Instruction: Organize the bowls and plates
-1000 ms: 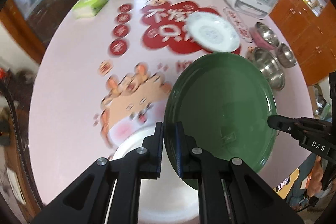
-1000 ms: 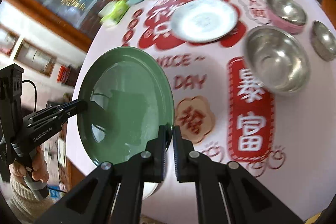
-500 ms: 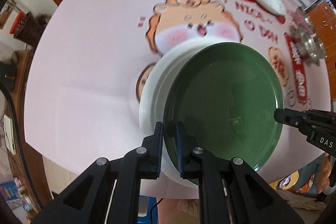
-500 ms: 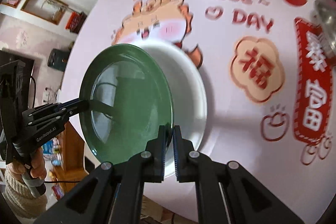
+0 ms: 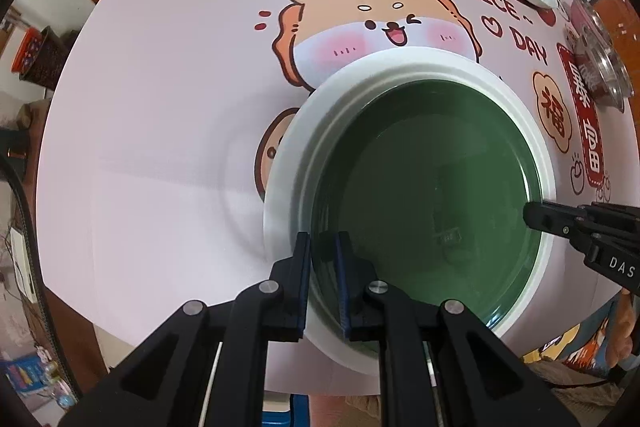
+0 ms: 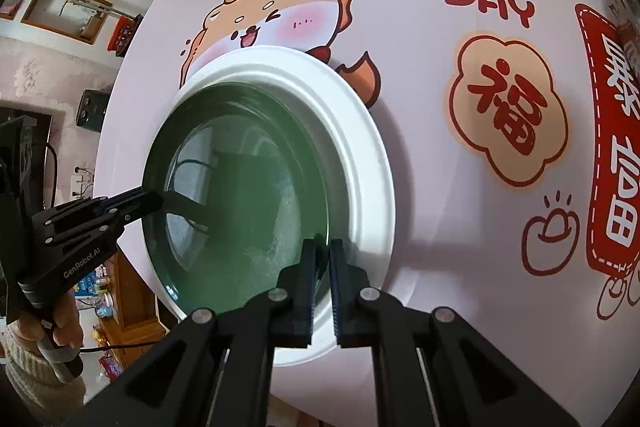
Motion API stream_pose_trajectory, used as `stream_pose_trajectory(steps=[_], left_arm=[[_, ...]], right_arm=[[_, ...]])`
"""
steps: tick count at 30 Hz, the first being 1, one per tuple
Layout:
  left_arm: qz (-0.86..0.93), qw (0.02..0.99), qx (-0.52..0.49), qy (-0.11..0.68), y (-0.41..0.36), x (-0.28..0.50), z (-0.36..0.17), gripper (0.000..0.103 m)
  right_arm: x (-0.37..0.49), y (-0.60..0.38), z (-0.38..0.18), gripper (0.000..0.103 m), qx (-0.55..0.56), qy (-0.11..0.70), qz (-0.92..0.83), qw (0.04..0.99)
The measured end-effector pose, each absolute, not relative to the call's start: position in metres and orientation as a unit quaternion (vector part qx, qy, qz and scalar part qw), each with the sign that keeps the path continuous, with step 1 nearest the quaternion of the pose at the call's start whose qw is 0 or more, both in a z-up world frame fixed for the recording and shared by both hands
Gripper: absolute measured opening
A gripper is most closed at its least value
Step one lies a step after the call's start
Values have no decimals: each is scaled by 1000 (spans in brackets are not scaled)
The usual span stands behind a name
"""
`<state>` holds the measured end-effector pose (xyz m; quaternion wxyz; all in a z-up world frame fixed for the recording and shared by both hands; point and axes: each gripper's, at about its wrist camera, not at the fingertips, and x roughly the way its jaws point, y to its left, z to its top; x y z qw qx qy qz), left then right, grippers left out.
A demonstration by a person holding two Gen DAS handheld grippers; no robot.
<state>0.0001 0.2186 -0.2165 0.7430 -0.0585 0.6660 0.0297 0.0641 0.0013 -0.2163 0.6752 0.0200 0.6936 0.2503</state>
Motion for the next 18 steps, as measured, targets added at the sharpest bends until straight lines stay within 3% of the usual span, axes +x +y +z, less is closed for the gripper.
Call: stream_pose_trajectory(steps=[18], left_arm=[[21,741,-43,670,213,15,-219,12]], right_arm=[[69,0,-213,7,8,694,238,680]])
